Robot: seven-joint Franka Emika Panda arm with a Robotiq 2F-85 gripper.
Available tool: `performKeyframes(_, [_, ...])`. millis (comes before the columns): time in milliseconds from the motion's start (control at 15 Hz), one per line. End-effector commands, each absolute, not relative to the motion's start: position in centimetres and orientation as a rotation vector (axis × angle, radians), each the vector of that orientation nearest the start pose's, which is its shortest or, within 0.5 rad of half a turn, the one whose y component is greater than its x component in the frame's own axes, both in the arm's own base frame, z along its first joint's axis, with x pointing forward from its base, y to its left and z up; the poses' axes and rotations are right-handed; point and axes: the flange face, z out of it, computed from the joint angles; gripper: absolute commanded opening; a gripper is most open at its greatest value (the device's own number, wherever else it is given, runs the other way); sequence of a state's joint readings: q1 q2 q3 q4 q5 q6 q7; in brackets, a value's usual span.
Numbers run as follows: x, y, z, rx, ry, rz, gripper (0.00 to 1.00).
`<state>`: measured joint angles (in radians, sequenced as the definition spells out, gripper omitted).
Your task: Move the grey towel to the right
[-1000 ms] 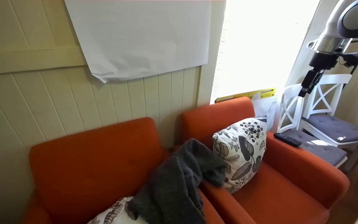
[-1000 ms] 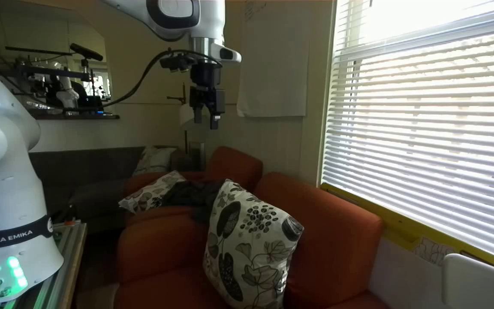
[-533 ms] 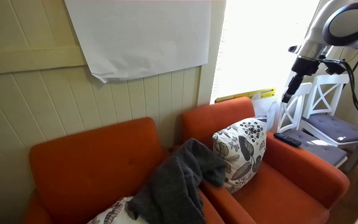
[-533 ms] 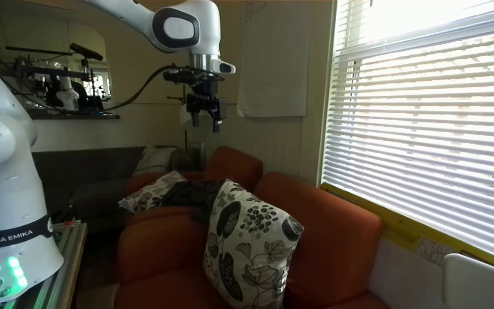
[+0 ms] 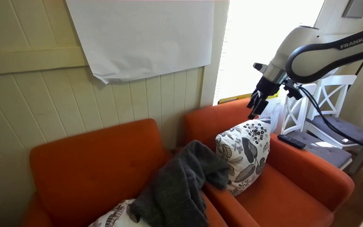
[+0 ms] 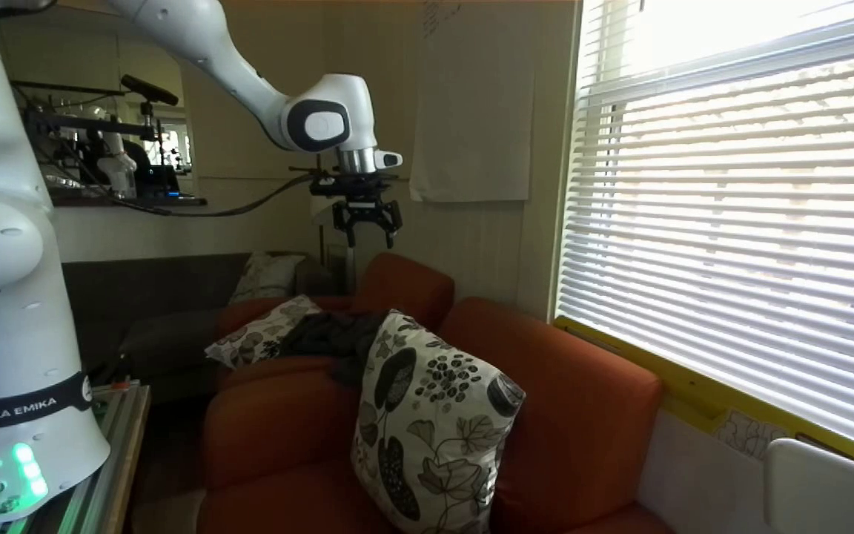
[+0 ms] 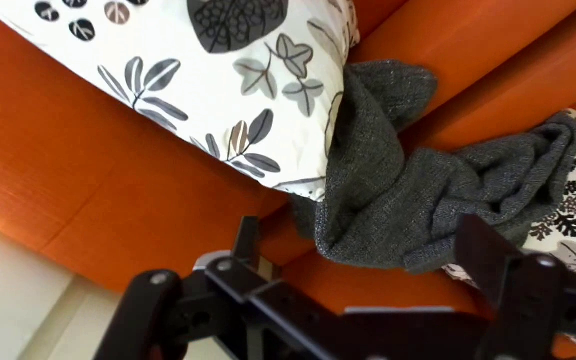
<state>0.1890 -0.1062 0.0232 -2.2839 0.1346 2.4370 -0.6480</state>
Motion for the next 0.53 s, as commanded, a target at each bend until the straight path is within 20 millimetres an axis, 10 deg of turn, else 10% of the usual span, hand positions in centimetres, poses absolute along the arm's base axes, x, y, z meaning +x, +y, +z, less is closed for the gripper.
performKeyframes(0, [55.1,14.2,39.6,-2.760,-1.370,-0.507,1.00])
performKeyframes(467, [58.3,18.2,33.4,-2.636,-1.403,-0.489,1.00])
